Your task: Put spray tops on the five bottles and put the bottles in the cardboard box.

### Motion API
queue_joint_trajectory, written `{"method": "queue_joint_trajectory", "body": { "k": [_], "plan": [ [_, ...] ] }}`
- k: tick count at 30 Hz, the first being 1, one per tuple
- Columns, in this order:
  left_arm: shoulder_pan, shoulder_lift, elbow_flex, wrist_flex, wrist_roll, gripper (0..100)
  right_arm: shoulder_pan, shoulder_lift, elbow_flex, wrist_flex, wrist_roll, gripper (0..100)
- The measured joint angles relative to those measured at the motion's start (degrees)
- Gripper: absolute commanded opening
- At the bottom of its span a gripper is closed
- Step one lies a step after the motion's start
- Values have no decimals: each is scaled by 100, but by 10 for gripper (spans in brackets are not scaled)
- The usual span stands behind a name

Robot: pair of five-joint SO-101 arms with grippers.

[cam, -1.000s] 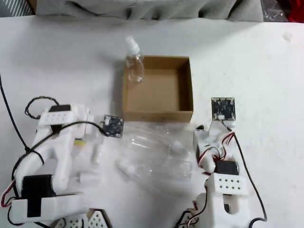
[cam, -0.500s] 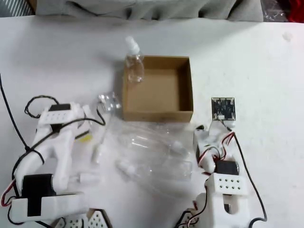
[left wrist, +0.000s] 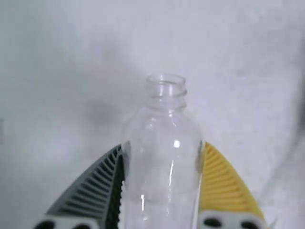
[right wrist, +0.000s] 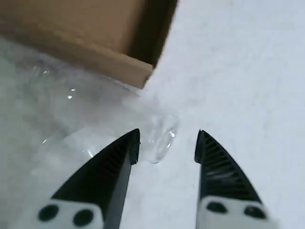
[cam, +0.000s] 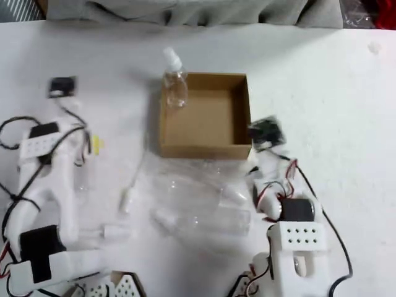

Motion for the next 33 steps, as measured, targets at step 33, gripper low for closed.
{"method": "queue_joint_trajectory", "body": {
  "k": [33],
  "plan": [
    [-1749, 1354, -774, -835, 1890, 31, -5310, 2884, -1266, 62, 1371, 159]
  ]
}}
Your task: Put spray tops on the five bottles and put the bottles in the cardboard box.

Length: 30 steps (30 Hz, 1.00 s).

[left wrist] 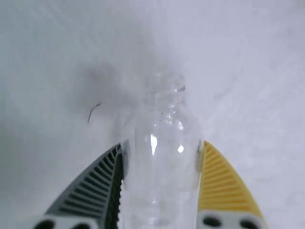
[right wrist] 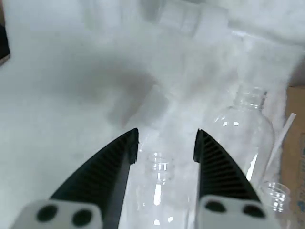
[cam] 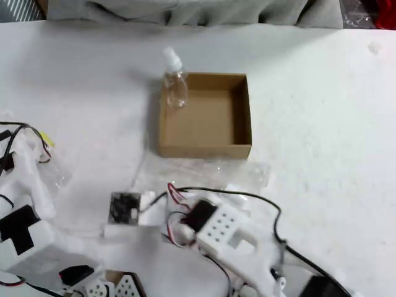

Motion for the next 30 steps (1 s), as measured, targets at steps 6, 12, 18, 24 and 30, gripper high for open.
{"method": "queue_joint_trajectory", "body": {
  "k": [6, 12, 18, 24, 30],
  "plan": [
    [0, 0, 0, 0, 0, 31, 0, 1011, -888, 475, -809, 159],
    [0, 0, 0, 0, 0, 31, -123, 1565, -1248, 703, -1292, 159],
    [0, 0, 0, 0, 0, 31, -299, 2092, -1257, 484, -1468, 155],
    [0, 0, 0, 0, 0, 31, -273, 2752, -1363, 88, -1495, 14],
    [0, 0, 0, 18, 0, 31, -273, 2804, -1767, 413, -1486, 16]
  ]
}}
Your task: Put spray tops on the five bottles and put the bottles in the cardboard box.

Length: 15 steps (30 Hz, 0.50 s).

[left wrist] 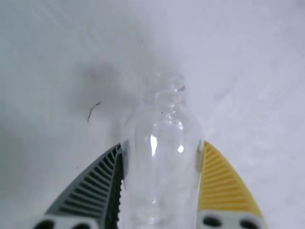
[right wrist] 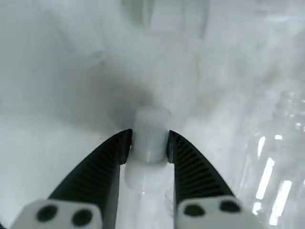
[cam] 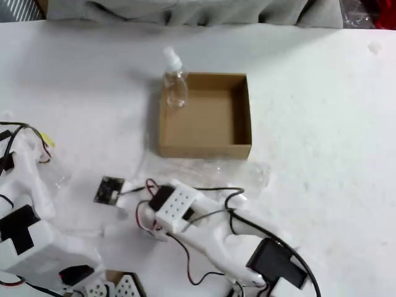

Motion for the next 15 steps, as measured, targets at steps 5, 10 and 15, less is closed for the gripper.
{"method": "queue_joint_trajectory", "body": {
  "k": [5, 10, 15],
  "plan": [
    [281, -53, 0, 167, -26, 31, 378, -360, -791, 1178, 0, 15],
    [642, -879, 53, 466, -387, 31, 791, -1468, -1275, 2127, -176, 15],
    [1143, -2207, 589, 510, -492, 32, 1451, -2927, -1442, 2567, -563, 15]
  ]
}}
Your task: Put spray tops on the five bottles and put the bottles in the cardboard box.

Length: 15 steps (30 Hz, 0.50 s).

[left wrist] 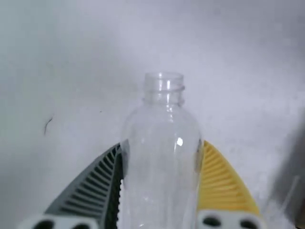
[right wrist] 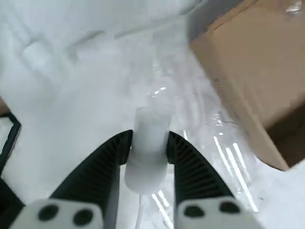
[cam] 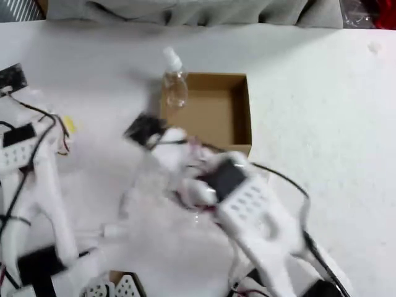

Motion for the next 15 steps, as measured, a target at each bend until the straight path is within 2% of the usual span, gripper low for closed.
{"method": "queue_joint_trajectory", "body": {
  "k": [7, 11, 15],
  "plan": [
    [1116, -1908, 914, 0, -44, 35, 1266, -2031, 18, 26, -9, 15],
    [1837, -2822, 1424, -167, -44, 35, 1864, -2998, 607, 18, -26, 15],
    [2593, -3771, 2084, -580, -44, 35, 2743, -3587, 1389, -624, -62, 15]
  ]
}}
